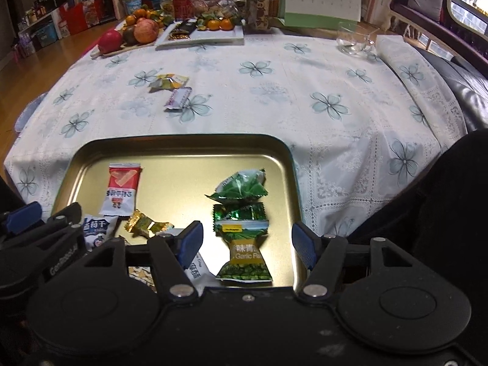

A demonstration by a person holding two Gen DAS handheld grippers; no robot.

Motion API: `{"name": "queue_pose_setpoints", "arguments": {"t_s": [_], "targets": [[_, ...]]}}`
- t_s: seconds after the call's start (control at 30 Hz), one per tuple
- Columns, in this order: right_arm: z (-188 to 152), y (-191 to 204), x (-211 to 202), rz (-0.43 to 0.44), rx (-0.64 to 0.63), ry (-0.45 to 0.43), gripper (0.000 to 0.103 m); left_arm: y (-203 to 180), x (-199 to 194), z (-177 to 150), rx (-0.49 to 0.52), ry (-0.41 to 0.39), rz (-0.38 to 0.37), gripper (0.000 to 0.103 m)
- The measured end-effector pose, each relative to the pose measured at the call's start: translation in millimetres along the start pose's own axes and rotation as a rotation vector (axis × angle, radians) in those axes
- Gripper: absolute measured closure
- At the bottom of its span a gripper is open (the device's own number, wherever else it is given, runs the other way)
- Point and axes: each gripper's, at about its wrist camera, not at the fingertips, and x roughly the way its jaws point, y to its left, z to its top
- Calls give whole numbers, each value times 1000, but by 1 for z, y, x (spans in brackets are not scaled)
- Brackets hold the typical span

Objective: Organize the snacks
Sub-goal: 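Withdraw both open tools from the tray toward the last snacks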

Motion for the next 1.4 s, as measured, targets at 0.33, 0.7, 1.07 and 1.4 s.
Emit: {"name": "queue_pose_setpoints", "arguments": {"t_s": [0.33,0.7,1.07,1.4], "targets": [[-2,6,8,-1,-36,68,38,17,8,3,-103,59,76,48],[12,5,6,-15,-15,40,37,32,15,18,-142,145,7,48],[61,18,-5,-25,-117,-82,26,34,24,61,-152,147,-77,49],[131,19,5,46,-60,-96,27,37,41,111,-185,96,-136,48]]}}
